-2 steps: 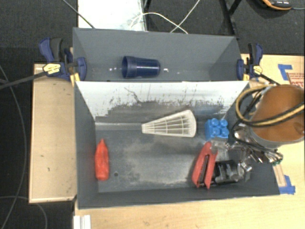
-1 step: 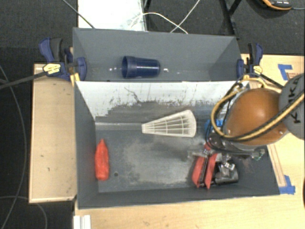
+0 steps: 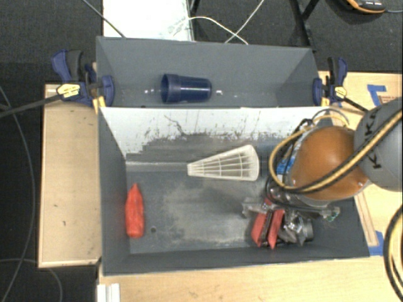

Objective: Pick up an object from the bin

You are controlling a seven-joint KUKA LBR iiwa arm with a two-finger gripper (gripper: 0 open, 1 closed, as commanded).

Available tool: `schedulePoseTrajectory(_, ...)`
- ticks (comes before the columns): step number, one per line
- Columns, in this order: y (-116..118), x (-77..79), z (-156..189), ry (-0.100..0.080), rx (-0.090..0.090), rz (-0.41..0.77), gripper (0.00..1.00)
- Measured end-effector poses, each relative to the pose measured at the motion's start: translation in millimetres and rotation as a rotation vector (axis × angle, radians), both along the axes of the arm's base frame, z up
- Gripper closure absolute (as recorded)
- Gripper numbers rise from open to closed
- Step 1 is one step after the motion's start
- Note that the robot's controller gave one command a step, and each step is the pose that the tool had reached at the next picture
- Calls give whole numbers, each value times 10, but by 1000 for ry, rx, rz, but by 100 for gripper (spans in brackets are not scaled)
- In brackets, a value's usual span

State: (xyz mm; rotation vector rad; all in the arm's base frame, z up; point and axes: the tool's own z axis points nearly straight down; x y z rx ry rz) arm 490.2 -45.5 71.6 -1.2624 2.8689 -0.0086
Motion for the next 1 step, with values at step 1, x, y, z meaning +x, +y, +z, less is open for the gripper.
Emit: schedulePoseTrajectory(1, 18, 98, -5, -19, -2, 391, 100)
